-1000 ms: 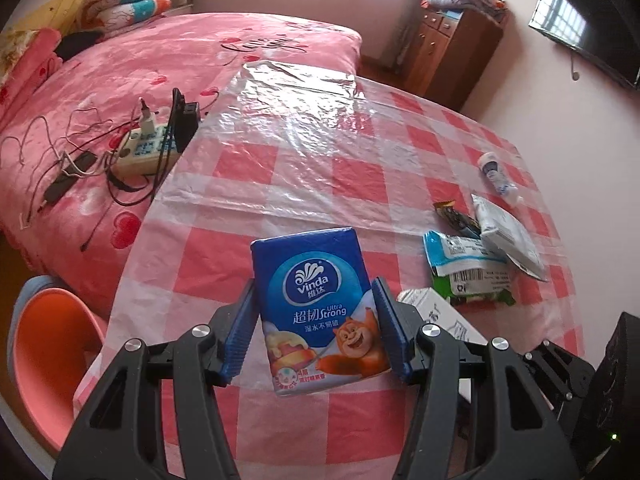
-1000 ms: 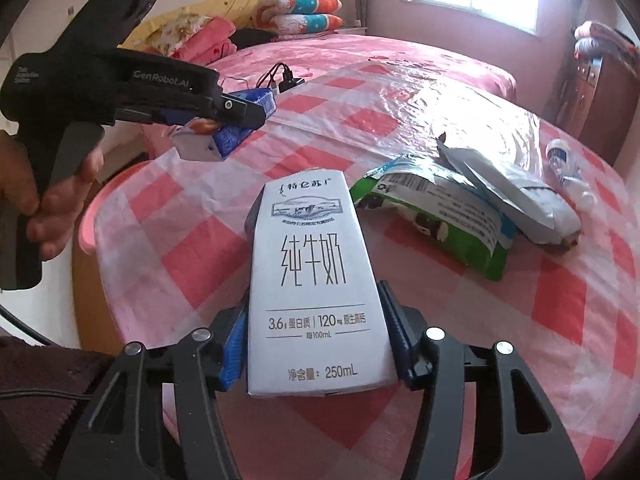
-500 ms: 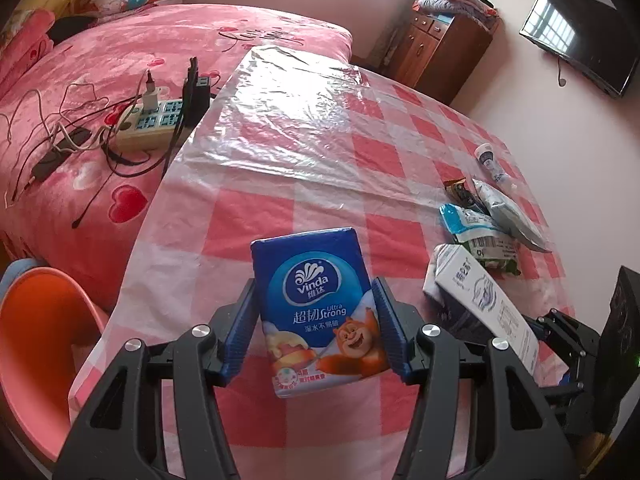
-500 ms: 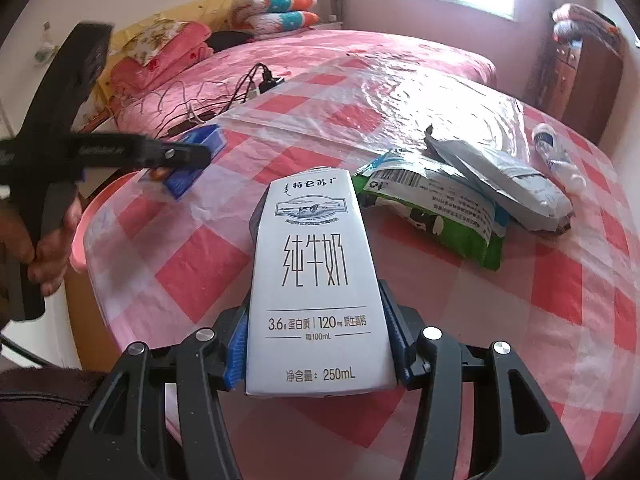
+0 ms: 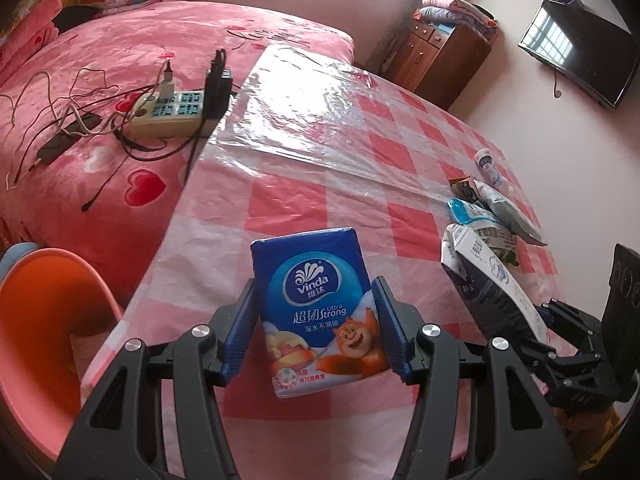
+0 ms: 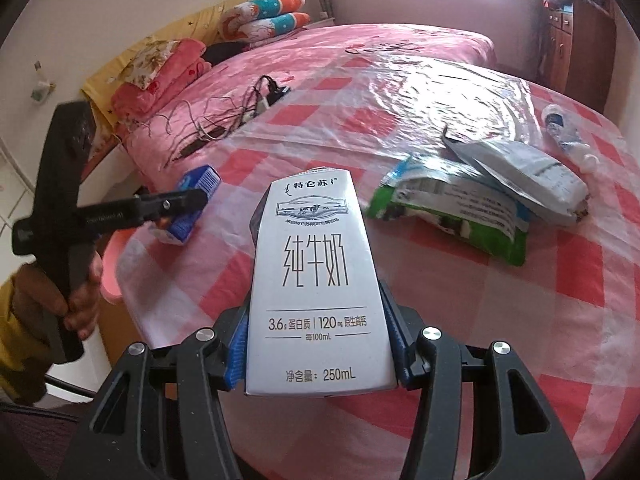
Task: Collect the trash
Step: 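Carry the tissue box and milk carton to the orange bucket and release both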
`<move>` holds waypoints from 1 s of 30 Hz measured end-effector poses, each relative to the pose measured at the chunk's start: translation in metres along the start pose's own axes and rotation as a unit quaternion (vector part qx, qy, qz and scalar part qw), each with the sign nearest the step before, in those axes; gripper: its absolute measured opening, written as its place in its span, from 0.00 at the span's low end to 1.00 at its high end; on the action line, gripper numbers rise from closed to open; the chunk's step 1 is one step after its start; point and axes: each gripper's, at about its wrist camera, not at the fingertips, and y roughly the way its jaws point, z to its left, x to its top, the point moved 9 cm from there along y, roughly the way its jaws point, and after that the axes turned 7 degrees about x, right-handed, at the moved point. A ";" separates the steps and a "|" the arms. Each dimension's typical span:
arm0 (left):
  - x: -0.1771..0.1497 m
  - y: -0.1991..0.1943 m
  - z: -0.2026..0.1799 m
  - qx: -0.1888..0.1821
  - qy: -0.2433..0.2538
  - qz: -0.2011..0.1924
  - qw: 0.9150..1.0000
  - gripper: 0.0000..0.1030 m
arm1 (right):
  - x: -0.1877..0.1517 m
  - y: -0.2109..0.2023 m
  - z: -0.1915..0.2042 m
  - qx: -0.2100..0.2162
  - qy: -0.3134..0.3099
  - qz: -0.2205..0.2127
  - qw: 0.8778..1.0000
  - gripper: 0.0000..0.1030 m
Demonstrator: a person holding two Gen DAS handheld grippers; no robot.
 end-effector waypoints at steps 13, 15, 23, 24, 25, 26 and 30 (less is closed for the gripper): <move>-0.005 -0.030 0.072 0.047 -0.051 -0.023 0.997 0.56 | 0.043 0.025 0.091 0.104 -0.044 0.012 0.994 0.54; -0.007 -0.035 0.091 0.062 -0.064 -0.025 0.996 0.56 | 0.050 0.033 0.109 0.119 -0.054 0.016 0.991 0.54; -0.021 -0.053 0.162 0.110 -0.121 -0.035 0.986 0.56 | 0.060 0.072 0.181 0.165 -0.101 0.047 0.980 0.54; -0.024 -0.054 0.171 0.116 -0.127 -0.035 0.984 0.56 | 0.060 0.075 0.186 0.169 -0.105 0.050 0.979 0.54; -0.027 -0.056 0.178 0.122 -0.133 -0.034 0.983 0.56 | 0.060 0.081 0.195 0.175 -0.111 0.055 0.977 0.54; -0.030 -0.056 0.187 0.129 -0.141 -0.033 0.981 0.56 | 0.060 0.086 0.204 0.181 -0.116 0.060 0.975 0.54; -0.042 -0.062 0.215 0.145 -0.171 -0.032 0.974 0.56 | 0.058 0.104 0.230 0.202 -0.128 0.075 0.968 0.54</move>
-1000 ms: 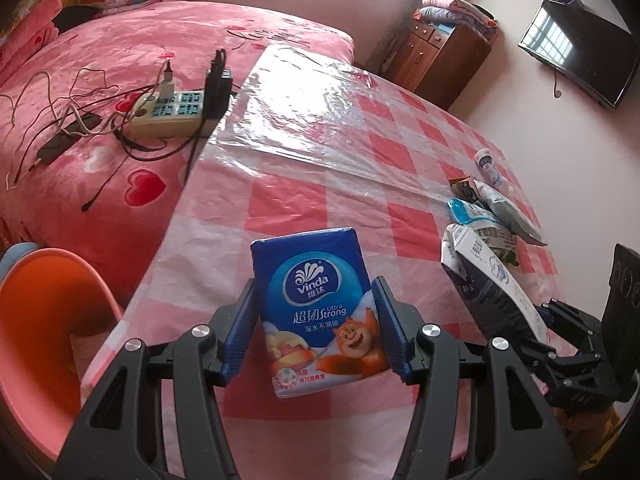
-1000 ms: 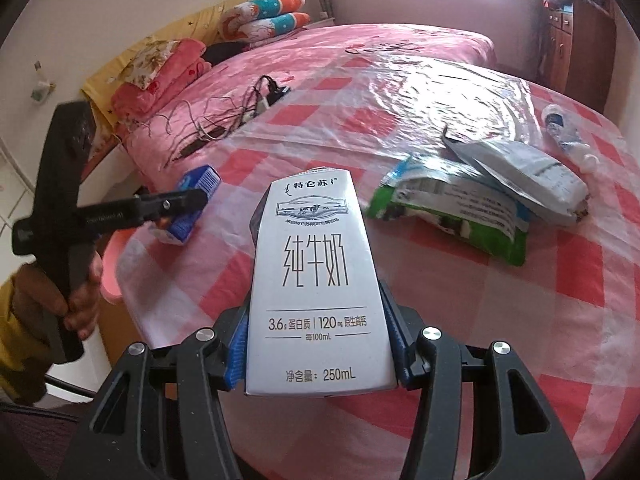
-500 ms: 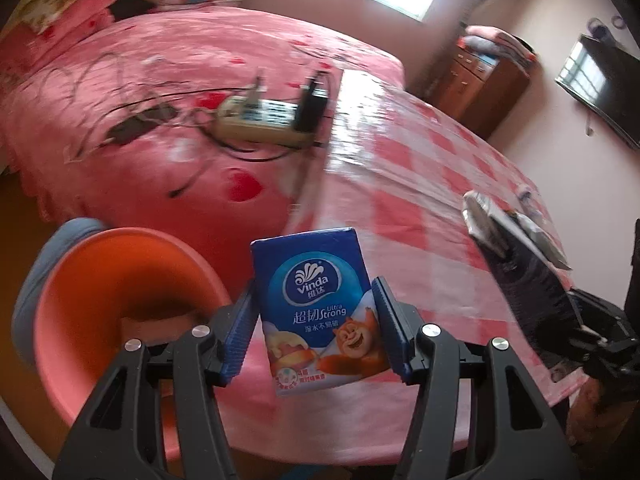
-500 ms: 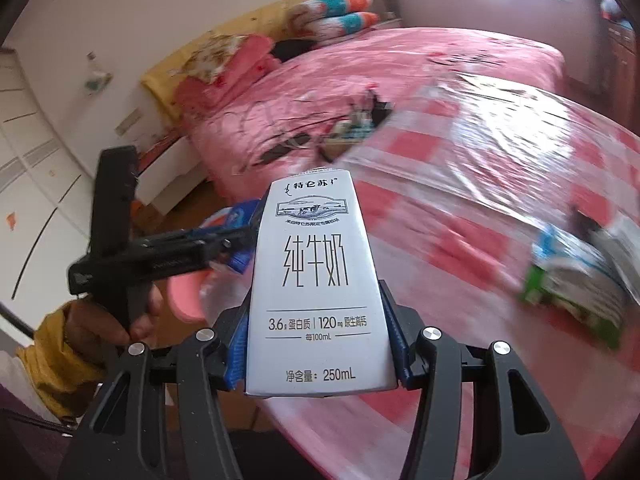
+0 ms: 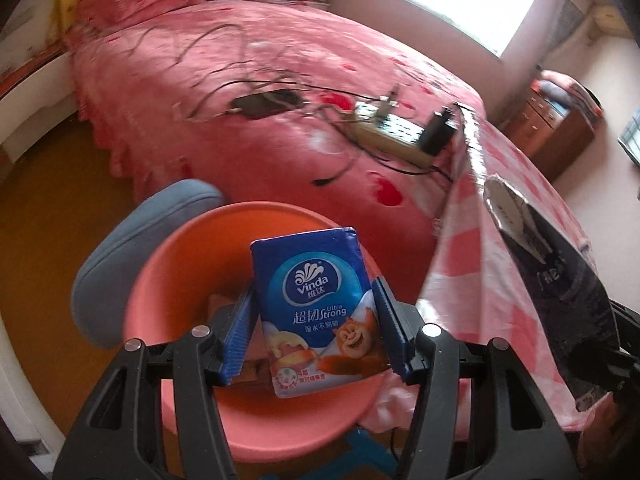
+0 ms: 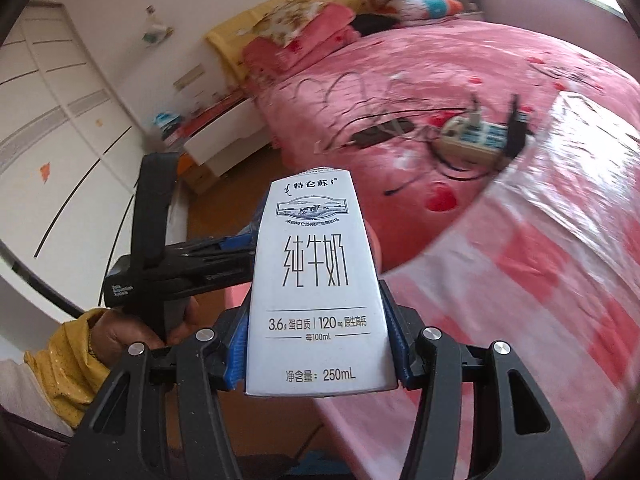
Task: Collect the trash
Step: 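Carry the tissue box and milk carton to the orange bucket and release both, then move both tools back over the table toward the remaining trash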
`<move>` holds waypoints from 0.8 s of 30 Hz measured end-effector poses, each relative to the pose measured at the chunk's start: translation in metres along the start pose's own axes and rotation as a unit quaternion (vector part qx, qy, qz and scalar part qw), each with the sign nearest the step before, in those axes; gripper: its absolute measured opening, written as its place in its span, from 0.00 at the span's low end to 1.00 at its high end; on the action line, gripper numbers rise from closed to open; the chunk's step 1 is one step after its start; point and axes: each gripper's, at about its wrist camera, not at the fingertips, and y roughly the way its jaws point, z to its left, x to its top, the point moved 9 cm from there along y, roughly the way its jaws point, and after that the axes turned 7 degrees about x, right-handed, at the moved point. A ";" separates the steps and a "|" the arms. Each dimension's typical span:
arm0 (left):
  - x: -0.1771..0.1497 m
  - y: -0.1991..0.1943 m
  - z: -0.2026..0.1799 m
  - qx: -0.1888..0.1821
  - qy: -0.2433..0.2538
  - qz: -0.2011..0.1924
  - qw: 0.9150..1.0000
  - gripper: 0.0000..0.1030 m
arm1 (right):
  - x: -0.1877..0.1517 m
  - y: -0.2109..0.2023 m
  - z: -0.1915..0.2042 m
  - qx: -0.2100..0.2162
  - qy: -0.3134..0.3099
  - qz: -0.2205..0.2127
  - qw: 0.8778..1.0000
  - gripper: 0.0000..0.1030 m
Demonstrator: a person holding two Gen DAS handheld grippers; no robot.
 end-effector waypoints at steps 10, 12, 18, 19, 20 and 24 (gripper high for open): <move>-0.007 0.007 0.060 0.052 -0.066 0.012 0.996 0.76 | 0.013 0.048 0.005 0.052 0.043 0.006 0.998 0.75; -0.008 0.008 0.069 0.059 -0.078 0.014 0.995 0.78 | 0.012 0.044 -0.004 0.058 0.070 -0.005 0.996 0.78; -0.008 0.012 0.064 0.054 -0.074 0.017 0.996 0.78 | 0.009 0.009 -0.034 0.023 0.108 -0.050 0.993 0.81; -0.008 0.012 0.062 0.052 -0.073 0.017 0.996 0.78 | 0.007 0.001 -0.040 0.012 0.112 -0.059 0.992 0.83; -0.008 0.013 0.059 0.048 -0.073 0.017 0.996 0.78 | 0.006 -0.006 -0.046 0.002 0.115 -0.068 0.991 0.85; -0.008 0.012 0.045 0.038 -0.063 0.017 0.997 0.78 | -0.001 -0.031 -0.064 -0.037 0.121 -0.099 0.987 0.87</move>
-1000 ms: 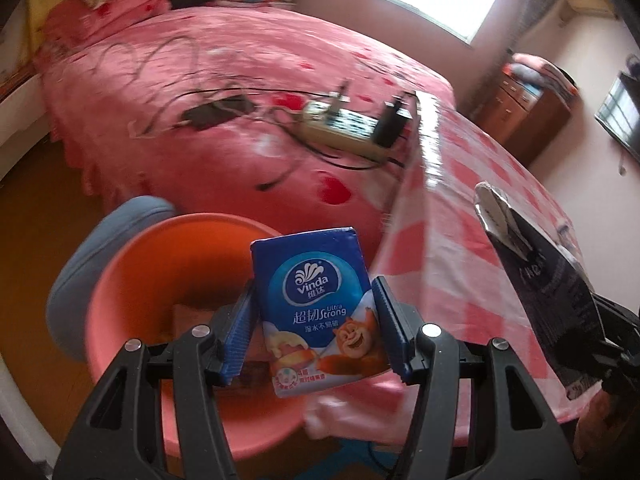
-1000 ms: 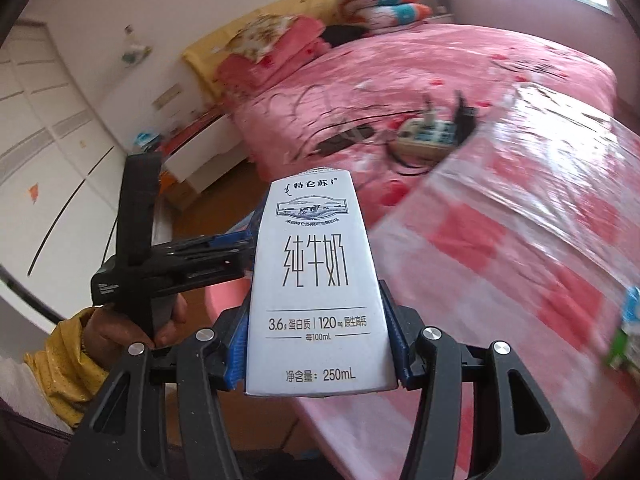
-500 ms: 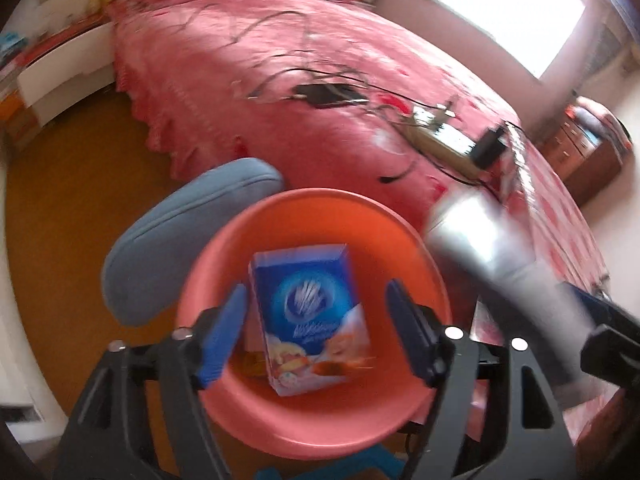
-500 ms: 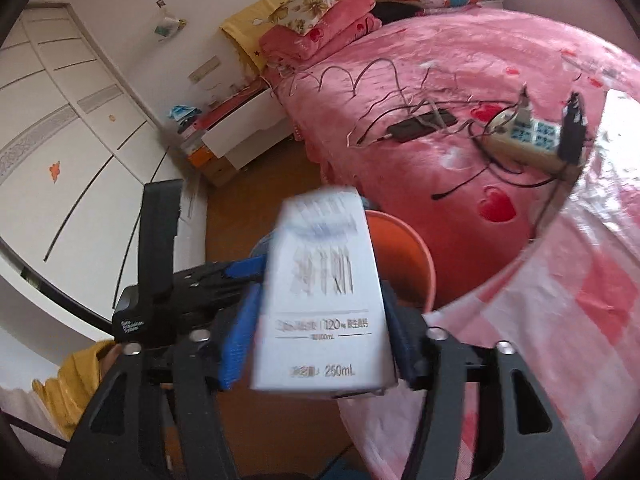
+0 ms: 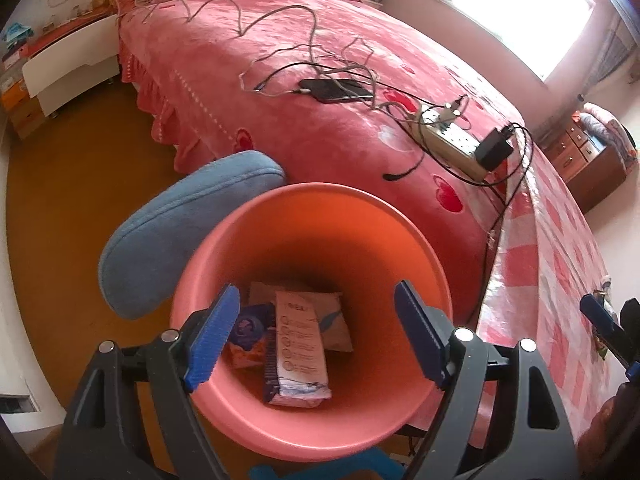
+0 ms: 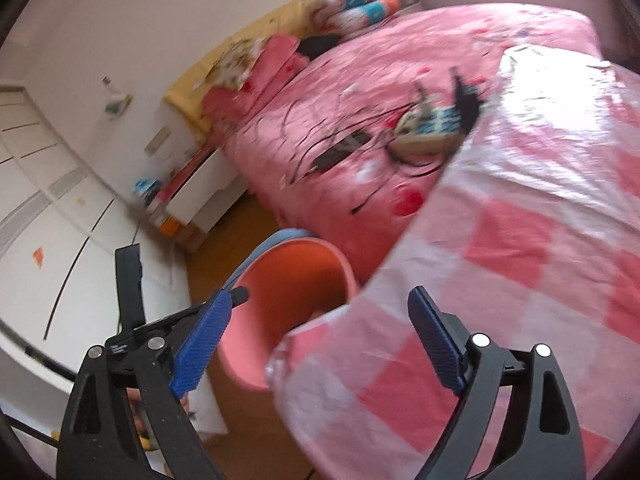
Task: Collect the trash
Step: 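Move both tools back over the table toward the remaining trash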
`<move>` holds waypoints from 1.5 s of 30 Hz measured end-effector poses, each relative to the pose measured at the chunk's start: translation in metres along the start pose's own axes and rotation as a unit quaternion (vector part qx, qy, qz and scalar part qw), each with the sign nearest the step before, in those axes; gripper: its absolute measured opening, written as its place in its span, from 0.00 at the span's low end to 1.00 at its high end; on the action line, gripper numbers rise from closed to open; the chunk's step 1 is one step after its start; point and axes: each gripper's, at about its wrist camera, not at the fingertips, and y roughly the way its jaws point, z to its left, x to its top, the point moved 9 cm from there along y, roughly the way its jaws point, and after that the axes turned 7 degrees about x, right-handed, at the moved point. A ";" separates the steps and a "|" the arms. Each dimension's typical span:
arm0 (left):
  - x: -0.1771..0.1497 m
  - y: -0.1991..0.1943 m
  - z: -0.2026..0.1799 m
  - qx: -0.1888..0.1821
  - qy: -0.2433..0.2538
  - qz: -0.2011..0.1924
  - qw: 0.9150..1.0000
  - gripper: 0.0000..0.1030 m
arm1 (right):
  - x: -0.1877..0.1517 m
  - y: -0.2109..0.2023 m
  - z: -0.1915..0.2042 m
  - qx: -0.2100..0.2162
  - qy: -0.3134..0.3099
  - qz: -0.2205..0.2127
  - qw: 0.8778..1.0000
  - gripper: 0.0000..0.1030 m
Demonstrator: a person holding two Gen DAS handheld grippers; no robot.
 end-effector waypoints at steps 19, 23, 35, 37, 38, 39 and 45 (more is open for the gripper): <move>-0.016 -0.028 -0.090 -0.056 0.079 -0.009 0.995 0.78 | -0.013 -0.072 -0.038 -0.058 0.000 -0.075 0.996 0.92; -0.017 -0.037 -0.106 -0.061 0.091 -0.027 0.994 0.83 | -0.015 -0.086 -0.048 -0.066 0.008 -0.089 0.994 0.92; -0.034 -0.051 -0.161 -0.074 0.155 -0.045 0.984 0.85 | -0.020 -0.126 -0.079 -0.073 0.036 -0.132 0.988 0.92; -0.038 -0.053 -0.169 -0.079 0.161 -0.046 0.983 0.85 | -0.020 -0.133 -0.083 -0.075 0.037 -0.139 0.987 0.92; -0.040 -0.054 -0.173 -0.081 0.165 -0.045 0.982 0.85 | -0.020 -0.137 -0.085 -0.077 0.037 -0.143 0.986 0.92; -0.042 -0.055 -0.178 -0.081 0.169 -0.044 0.981 0.85 | -0.020 -0.139 -0.086 -0.079 0.036 -0.146 0.985 0.92; -0.050 -0.055 -0.198 -0.080 0.187 -0.039 0.978 0.85 | -0.019 -0.159 -0.094 -0.092 0.033 -0.166 0.981 0.92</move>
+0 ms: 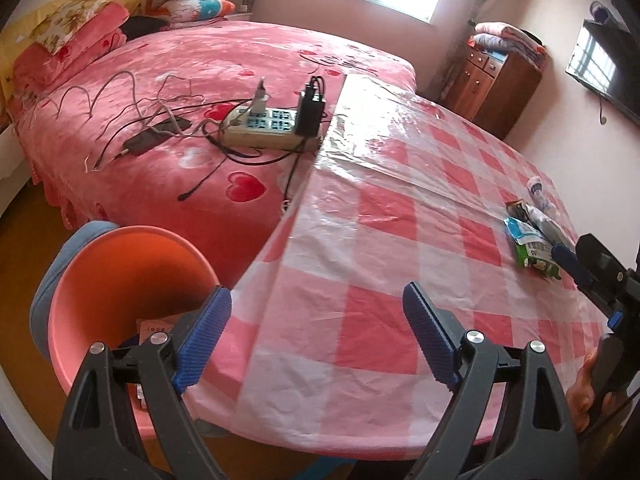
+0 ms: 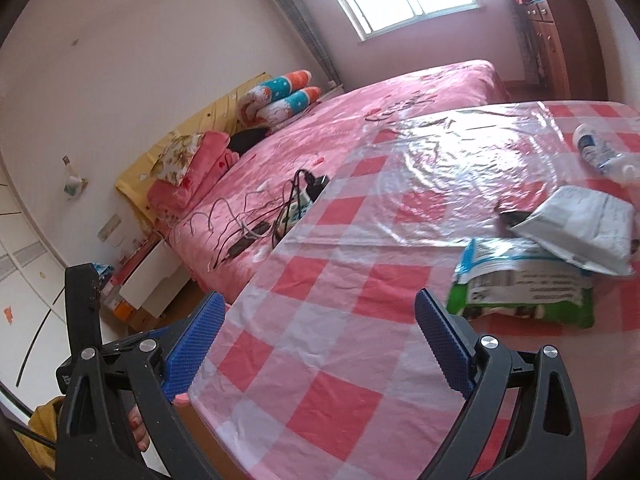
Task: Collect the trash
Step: 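Move both tools back over the table toward the remaining trash, then reach the left gripper toward the small white bottle and close on it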
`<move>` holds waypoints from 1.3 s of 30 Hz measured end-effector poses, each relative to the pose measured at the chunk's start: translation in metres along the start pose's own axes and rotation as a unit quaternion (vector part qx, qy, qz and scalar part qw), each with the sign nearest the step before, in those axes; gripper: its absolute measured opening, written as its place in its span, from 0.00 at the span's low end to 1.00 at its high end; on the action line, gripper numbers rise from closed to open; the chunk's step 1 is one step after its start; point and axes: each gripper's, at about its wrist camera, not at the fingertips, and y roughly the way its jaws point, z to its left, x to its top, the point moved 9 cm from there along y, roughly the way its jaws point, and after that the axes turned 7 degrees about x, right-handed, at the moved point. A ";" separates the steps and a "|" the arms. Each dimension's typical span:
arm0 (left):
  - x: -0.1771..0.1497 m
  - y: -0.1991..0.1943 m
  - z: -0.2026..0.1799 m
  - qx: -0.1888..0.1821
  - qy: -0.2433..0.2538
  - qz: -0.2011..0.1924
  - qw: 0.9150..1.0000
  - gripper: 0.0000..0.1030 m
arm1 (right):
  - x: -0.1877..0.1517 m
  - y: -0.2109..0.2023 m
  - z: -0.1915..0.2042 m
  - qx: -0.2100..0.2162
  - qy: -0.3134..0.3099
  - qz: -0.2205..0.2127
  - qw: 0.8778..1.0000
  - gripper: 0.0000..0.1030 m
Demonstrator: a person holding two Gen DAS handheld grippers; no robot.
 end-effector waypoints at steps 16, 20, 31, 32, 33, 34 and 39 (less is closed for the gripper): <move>-0.015 0.015 -0.043 0.011 0.027 0.050 0.998 0.85 | 0.016 -0.038 -0.043 -0.022 0.030 -0.045 0.998 0.93; -0.013 0.016 -0.053 0.014 0.041 0.046 0.998 0.85 | 0.019 -0.049 -0.057 -0.026 0.045 -0.055 0.997 0.93; -0.006 0.013 -0.090 0.007 0.077 0.035 0.996 0.85 | 0.027 -0.076 -0.083 -0.036 0.075 -0.084 0.993 0.93; -0.005 0.013 -0.095 0.004 0.080 0.034 0.996 0.85 | 0.028 -0.078 -0.085 -0.038 0.078 -0.087 0.992 0.93; -0.002 0.012 -0.100 0.001 0.083 0.032 0.996 0.85 | 0.028 -0.082 -0.089 -0.041 0.082 -0.092 0.991 0.93; 0.000 0.011 -0.104 -0.002 0.087 0.030 0.996 0.85 | 0.029 -0.085 -0.094 -0.043 0.088 -0.097 0.990 0.93; 0.020 0.005 -0.138 -0.025 0.100 0.012 0.995 0.85 | 0.031 -0.100 -0.114 -0.053 0.116 -0.114 0.985 0.93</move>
